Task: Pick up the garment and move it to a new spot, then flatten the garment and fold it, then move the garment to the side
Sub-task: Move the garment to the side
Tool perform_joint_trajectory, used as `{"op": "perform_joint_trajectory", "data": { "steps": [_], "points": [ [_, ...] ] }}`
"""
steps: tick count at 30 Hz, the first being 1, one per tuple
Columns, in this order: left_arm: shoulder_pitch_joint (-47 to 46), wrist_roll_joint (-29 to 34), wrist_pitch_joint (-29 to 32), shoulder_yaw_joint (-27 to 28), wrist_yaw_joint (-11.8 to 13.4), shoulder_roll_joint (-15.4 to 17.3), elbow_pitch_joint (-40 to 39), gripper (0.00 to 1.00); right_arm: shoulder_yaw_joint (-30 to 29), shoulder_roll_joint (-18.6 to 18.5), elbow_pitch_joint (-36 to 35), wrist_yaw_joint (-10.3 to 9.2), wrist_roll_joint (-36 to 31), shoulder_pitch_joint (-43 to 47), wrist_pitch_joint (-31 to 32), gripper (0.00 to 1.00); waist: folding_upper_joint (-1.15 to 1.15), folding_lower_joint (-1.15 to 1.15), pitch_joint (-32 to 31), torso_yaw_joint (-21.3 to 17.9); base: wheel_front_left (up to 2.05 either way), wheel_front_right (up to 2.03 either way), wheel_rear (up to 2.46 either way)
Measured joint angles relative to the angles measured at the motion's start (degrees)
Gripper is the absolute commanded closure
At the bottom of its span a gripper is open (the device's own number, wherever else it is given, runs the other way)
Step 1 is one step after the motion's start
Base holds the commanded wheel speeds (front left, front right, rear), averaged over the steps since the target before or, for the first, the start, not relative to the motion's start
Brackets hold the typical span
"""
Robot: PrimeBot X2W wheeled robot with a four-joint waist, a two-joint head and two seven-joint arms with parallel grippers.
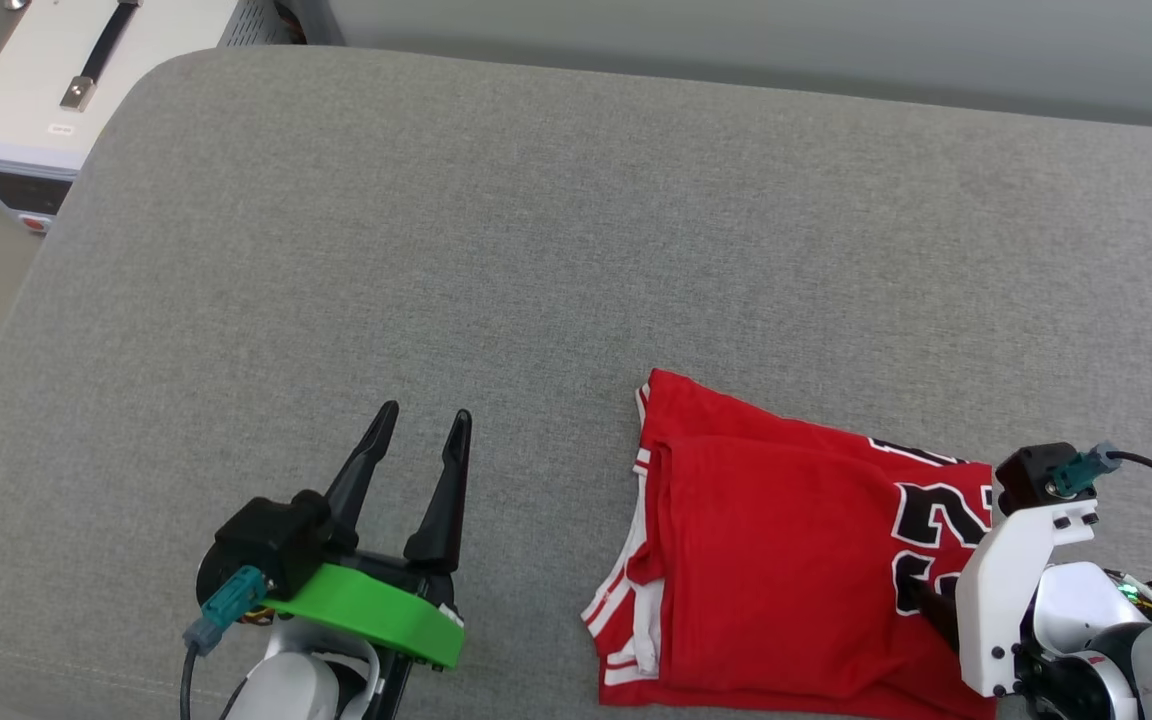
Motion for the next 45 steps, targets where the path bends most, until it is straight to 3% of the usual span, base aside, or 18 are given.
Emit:
{"op": "perform_joint_trajectory", "data": {
  "steps": [3, 4, 5, 6, 7, 14, 19, 28, 37, 40, 45],
  "points": [
    [-0.3, 0.0, 0.0, -0.2, 0.0, -0.1, 0.1, 0.00, 1.0, 0.0, 1.6, -0.01, 0.0, -0.4, -0.3, 0.00, 0.00, 0.00, 0.7, 0.5, 0.00, 0.00, 0.00],
    [-0.3, 0.0, 0.0, -0.3, 0.0, -0.1, 0.1, 0.00, 1.5, -0.1, 2.0, -0.01, -0.1, -0.5, -0.4, 0.12, 0.00, 0.00, 0.9, 0.7, 0.00, 0.00, 0.00],
    [-0.3, 0.0, 0.0, -0.3, 0.0, -0.1, 0.1, 0.00, 1.9, -0.2, 2.3, -0.01, -0.1, -0.5, -0.5, 0.56, 0.00, 0.00, 1.0, 0.8, 0.00, 0.00, 0.00],
    [-0.3, 0.0, 0.0, -0.4, 0.0, -0.1, 0.2, 0.00, 2.4, -0.5, 2.6, -0.01, -0.1, -0.5, -1.1, 0.83, 0.00, 0.00, 1.1, 0.9, 0.00, 0.00, 0.00],
    [-0.4, 0.0, 0.0, -0.4, 0.0, -0.1, 0.3, 0.00, 3.1, -1.1, 2.9, -0.01, -0.3, -0.7, -1.8, 1.00, 0.00, 0.00, 1.0, 1.0, 0.00, 0.00, 0.00],
    [-0.6, -0.1, 0.0, -0.6, 0.0, 0.0, 0.8, 0.00, 5.9, -3.4, 5.2, 0.00, -0.6, -1.8, -7.5, 1.00, 0.00, 0.00, -0.6, 0.2, 0.00, 0.00, 0.00],
    [-0.5, -1.3, 0.0, -0.9, 0.0, 0.1, 0.7, 0.00, 9.3, -7.0, 4.2, 0.08, -1.3, -2.9, -10.1, 1.00, 0.00, 0.00, -1.8, -1.7, 0.00, 0.00, 0.00],
    [-0.4, -1.3, 0.0, -3.3, 0.0, 0.2, 0.2, 0.00, 14.8, -20.7, 0.2, 0.07, -1.8, -5.0, -12.0, 1.00, 0.00, 0.00, -3.0, -7.2, 0.00, 0.00, 0.00],
    [-2.9, 0.0, 0.0, -9.2, 0.0, 1.2, -1.0, 0.00, 20.9, -38.4, 0.8, 0.05, -3.4, -10.0, -18.5, 1.00, 0.00, 0.00, -0.8, -14.5, 0.00, 0.00, 0.00],
    [-4.6, 0.3, 0.0, -10.7, 0.0, 2.0, -1.7, 0.00, 22.4, -41.3, 2.7, 0.07, -3.9, -12.5, -21.6, 1.00, 0.00, 0.00, 1.0, -16.2, 0.00, 0.00, 0.00],
    [-8.3, 2.0, 0.0, -14.4, 0.0, 3.9, -2.5, 0.00, 22.8, -43.0, 8.3, 0.07, -4.9, -17.3, -27.5, 1.00, 0.00, 0.00, 4.7, -18.8, 0.00, 0.00, 0.00]
  ]
}}
